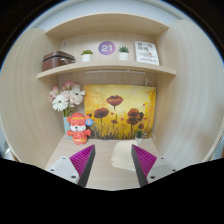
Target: Fold towel
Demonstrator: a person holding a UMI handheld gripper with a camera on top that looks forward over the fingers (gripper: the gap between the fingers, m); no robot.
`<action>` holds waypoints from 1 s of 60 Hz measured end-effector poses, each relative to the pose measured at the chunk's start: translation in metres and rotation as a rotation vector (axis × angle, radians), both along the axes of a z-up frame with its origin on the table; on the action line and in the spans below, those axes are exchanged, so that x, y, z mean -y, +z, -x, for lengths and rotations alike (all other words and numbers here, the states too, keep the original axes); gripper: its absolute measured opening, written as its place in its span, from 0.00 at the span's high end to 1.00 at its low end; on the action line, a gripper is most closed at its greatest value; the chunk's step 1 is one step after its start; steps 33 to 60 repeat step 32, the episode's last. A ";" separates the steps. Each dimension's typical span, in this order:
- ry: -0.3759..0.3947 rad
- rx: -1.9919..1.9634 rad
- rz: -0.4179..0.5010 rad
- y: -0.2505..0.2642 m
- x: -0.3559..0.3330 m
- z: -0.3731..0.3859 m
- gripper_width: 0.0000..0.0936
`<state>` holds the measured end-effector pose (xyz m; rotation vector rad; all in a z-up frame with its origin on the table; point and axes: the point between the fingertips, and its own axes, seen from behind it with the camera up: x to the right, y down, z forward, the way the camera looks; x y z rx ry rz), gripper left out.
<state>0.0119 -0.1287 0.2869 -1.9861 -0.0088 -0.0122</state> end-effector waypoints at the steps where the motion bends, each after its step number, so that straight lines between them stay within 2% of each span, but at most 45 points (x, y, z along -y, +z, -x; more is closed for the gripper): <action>1: 0.002 -0.001 0.003 -0.001 0.005 0.003 0.23; 9: 0.031 0.012 0.021 -0.008 0.040 0.024 0.23; 27: 0.032 0.006 0.028 -0.014 0.079 0.046 0.24; 60: 0.028 0.008 0.035 -0.018 0.084 0.045 0.23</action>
